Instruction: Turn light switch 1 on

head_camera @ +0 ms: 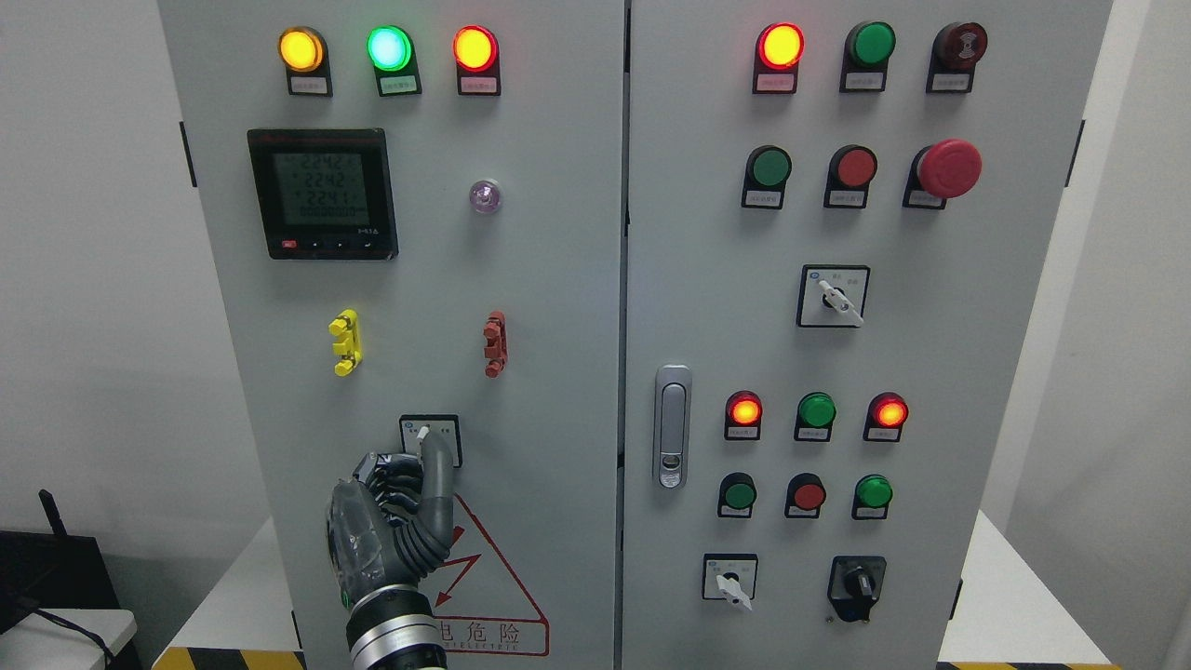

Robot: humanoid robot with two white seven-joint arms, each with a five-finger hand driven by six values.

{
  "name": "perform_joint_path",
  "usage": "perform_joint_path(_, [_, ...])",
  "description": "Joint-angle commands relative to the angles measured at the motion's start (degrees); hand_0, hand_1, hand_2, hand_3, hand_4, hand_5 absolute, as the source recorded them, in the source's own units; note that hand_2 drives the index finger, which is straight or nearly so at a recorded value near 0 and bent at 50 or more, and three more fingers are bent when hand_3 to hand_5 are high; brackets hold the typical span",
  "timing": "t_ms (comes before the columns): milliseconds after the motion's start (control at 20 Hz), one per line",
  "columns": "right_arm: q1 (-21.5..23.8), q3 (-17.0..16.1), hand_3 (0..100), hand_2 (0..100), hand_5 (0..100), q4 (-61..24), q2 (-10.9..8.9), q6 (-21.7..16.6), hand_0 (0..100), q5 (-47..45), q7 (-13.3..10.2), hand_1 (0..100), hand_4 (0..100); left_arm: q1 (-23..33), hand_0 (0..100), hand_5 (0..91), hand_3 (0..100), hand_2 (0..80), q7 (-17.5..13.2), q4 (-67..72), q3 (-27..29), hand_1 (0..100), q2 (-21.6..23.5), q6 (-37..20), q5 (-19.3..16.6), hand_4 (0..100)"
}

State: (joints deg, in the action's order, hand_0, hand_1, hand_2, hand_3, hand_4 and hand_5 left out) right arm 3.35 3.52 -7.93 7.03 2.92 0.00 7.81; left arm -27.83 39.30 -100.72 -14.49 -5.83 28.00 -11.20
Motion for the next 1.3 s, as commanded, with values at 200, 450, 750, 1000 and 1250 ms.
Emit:
perform_joint_path(200, [0.0,0.0,0,0,0,0.0,0.00,0.0,12,-1.0,0.1,39,0,-0.1,44,81.9,80,61.1,0.0,0.0,-0.2,31,-0.1,-0.1,0.0,85])
perform_joint_path(450, [0.0,0.0,0,0,0,-0.1,0.00,0.0,12,-1.1,0.0,39,0,-0.2,48,82.2,80,61.9,0.0,0.0,-0.4,27,0.0,-0.1,0.2,85])
perform_joint_path(750, [0.0,0.0,0,0,0,-0.1,0.00,0.0,12,-1.0,0.0,39,0,-0.2,54,82.4,81,62.6,0.0,0.0,-0.4,23,-0.1,-0.1,0.3,85])
perform_joint_path(1000, [0.0,0.0,0,0,0,-0.1,0.00,0.0,12,-1.1,0.0,39,0,-0.3,61,82.5,81,62.6,-0.1,0.0,-0.4,18,0.0,-0.1,0.4,85])
perform_joint_path(1250, [0.0,0.0,0,0,0,0.0,0.00,0.0,12,-1.1,0.0,39,0,-0.2,64,82.4,81,62.6,-0.1,0.0,-0.4,15,-0.1,-0.1,0.3,85])
